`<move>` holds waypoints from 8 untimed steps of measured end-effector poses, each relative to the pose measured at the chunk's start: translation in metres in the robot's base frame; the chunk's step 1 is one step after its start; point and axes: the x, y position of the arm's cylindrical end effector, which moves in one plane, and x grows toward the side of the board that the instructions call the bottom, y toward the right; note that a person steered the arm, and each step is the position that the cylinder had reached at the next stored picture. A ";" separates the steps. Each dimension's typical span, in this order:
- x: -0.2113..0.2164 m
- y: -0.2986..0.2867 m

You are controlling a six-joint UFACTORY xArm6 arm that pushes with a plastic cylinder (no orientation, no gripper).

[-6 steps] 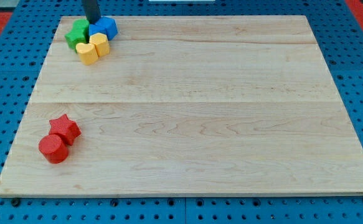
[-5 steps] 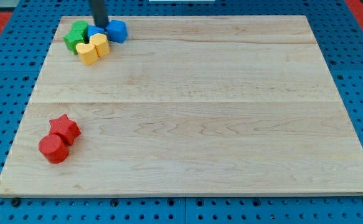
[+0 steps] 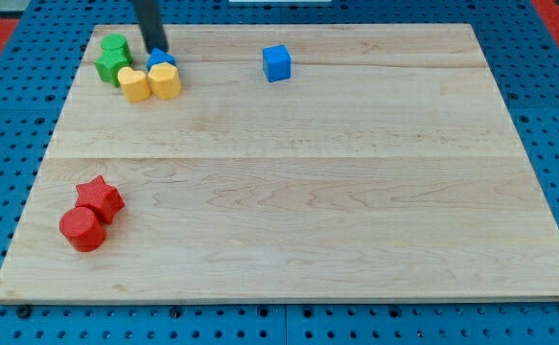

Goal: Slide the blue triangle closer to the blue cube

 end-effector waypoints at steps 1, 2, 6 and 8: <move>0.001 0.006; 0.005 -0.023; 0.054 0.103; 0.041 0.077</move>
